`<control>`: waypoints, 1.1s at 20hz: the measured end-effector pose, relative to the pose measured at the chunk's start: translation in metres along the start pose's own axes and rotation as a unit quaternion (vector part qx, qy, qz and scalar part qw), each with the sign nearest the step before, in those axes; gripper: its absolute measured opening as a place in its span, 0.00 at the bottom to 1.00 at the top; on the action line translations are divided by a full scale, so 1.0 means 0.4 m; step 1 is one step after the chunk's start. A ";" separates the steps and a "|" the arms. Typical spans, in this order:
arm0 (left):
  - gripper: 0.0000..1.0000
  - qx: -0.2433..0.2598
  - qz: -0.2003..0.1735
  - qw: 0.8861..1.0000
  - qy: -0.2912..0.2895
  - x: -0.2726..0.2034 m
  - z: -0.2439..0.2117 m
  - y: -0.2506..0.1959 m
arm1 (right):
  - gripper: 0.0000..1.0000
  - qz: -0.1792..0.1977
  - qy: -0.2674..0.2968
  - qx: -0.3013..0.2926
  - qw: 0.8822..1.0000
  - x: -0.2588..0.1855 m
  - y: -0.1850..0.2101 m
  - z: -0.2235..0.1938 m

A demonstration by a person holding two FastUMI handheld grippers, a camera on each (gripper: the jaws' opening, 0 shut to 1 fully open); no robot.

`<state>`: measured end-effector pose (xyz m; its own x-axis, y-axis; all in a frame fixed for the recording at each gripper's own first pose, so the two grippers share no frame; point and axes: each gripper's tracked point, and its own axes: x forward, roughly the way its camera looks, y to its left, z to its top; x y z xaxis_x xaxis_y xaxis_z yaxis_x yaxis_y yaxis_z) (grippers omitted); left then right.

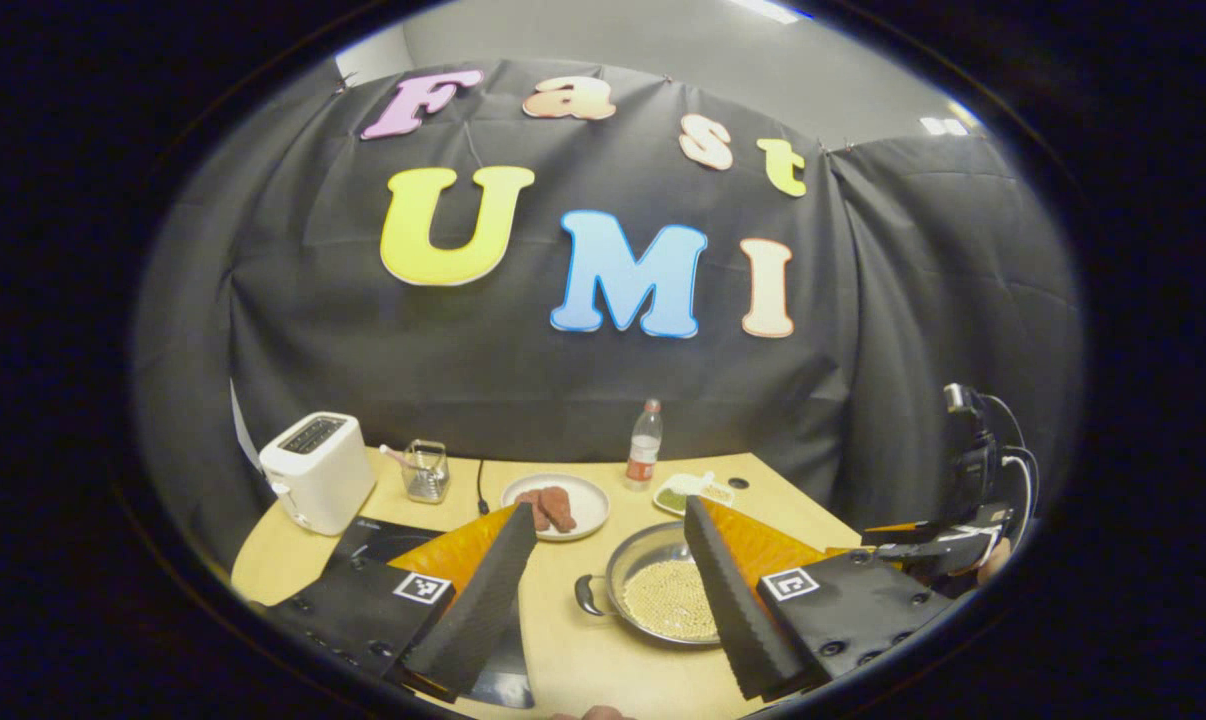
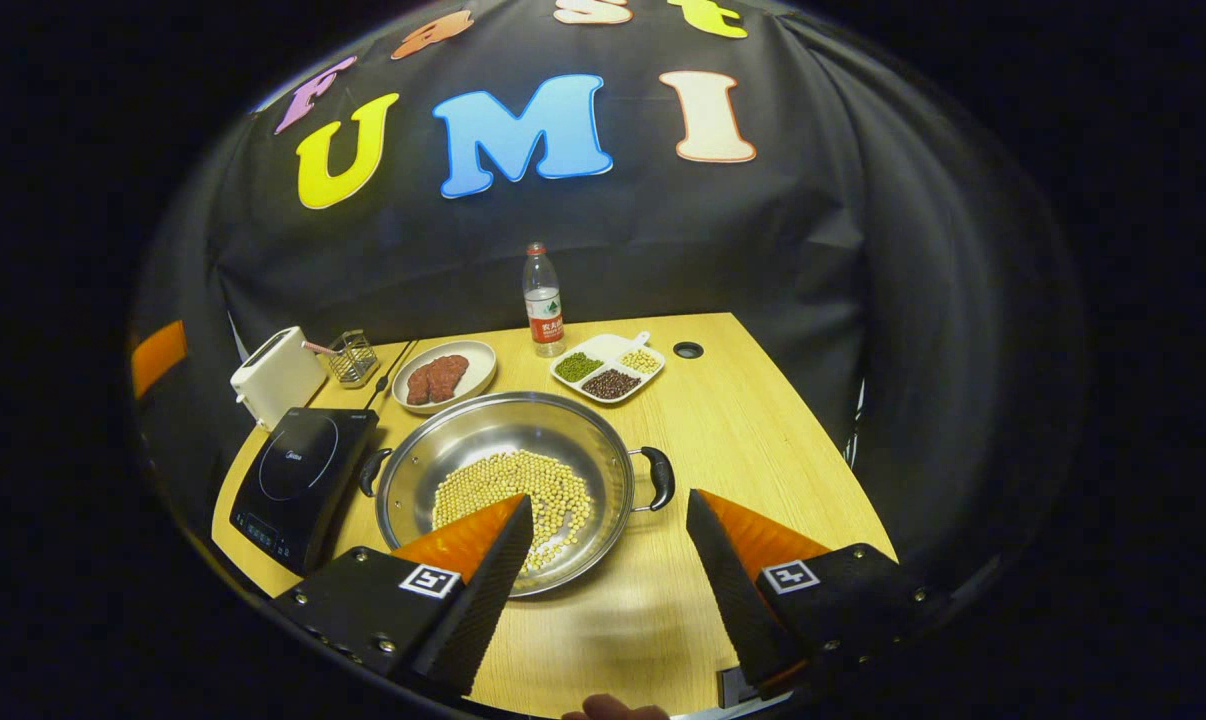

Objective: First push the handle of the pot to place it horizontally, then grasp the pot with both hands and set it on the induction cooktop.

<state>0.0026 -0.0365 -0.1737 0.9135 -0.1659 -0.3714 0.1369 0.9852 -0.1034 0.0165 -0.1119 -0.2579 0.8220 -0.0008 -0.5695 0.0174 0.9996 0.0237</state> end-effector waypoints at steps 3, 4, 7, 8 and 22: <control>0.95 -0.014 0.014 0.999 0.039 0.079 -0.097 0.001 | 0.94 -0.001 0.004 0.008 1.000 0.035 -0.023 -0.003; 0.97 -0.016 0.020 0.998 0.053 0.111 -0.135 0.000 | 0.94 -0.002 0.011 0.007 1.000 0.053 -0.031 -0.010; 0.96 -0.011 0.033 0.995 0.088 0.200 -0.224 0.006 | 0.94 0.002 0.025 -0.011 1.000 0.114 -0.050 -0.023; 0.96 -0.010 0.039 0.994 0.101 0.229 -0.259 0.010 | 0.94 0.006 0.030 -0.017 0.999 0.135 -0.051 -0.028; 0.98 0.021 0.067 0.964 0.255 0.424 -0.568 0.066 | 0.94 0.032 0.110 -0.030 0.993 0.367 -0.051 -0.107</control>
<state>0.0740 -0.0484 -0.4490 0.6181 -0.0268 -0.7856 0.0561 0.9984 0.0101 0.1123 -0.1309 -0.3772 0.6760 0.0627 -0.7342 -0.0696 0.9973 0.0211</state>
